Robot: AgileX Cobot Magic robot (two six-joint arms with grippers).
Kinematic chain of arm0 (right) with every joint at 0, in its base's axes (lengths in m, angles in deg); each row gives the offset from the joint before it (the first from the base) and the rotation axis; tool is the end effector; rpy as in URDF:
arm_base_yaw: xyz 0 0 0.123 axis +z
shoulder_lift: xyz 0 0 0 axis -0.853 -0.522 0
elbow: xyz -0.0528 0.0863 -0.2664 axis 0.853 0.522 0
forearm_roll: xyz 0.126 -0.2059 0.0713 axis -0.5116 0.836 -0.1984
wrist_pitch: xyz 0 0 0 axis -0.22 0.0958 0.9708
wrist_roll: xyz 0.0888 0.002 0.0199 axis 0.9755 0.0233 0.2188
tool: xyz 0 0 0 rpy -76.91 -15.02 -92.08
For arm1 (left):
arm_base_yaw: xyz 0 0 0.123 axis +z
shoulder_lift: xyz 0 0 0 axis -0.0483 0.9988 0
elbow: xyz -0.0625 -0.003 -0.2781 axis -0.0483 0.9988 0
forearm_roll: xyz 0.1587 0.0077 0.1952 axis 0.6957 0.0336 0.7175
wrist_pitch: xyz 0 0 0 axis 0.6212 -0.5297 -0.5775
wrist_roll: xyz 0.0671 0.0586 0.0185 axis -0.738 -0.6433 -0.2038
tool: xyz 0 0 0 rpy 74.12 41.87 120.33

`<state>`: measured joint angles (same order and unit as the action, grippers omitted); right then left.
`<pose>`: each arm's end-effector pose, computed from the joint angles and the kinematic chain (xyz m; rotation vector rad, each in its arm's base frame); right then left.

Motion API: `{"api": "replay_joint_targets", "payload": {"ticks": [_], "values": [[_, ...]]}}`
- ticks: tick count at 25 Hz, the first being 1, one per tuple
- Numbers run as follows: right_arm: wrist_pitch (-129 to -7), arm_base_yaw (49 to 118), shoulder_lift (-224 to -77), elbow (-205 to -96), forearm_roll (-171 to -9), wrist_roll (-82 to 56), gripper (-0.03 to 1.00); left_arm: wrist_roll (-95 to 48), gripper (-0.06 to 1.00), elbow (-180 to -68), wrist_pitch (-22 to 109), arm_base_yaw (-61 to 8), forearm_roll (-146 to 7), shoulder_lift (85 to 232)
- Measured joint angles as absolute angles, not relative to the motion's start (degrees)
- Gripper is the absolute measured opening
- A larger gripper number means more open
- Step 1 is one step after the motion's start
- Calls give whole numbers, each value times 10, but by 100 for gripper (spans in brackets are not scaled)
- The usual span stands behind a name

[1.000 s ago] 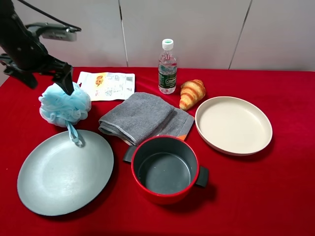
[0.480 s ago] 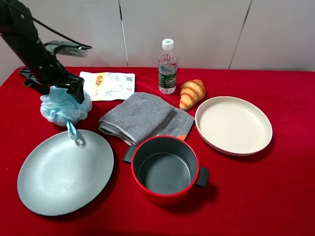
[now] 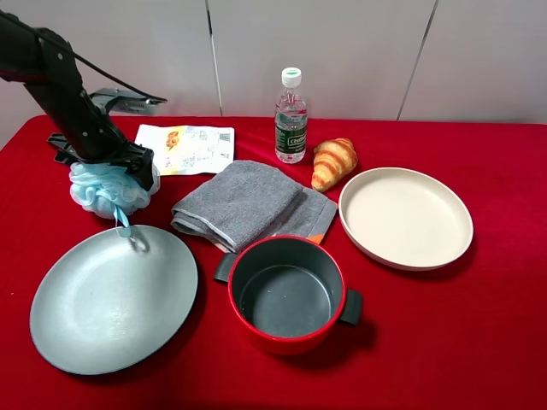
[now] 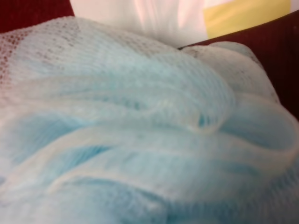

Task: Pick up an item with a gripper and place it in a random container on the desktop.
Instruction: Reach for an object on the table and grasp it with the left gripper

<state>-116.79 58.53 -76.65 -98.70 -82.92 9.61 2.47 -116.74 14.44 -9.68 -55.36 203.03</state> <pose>-0.0030 0.0012 0.2783 0.0000 2.0041 0.0173 0.3951 -0.0472 0.1215 0.3913 2.8190 0.0162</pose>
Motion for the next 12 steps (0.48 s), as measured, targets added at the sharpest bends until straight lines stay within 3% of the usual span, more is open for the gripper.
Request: {"api": "replay_joint_targets", "payload": {"ticks": [4,7,12], "values": [[-1168,585,-767,-987,-829,96,69,25,97,-1167,150,-97,-552,2048],[-1168,585,-767,-987,-829,96,69,25,89,-1168,150,-97,-551,2054],[-1168,585,-767,-987,-829,96,69,25,56,-1168,149,-97,-548,2055]]}}
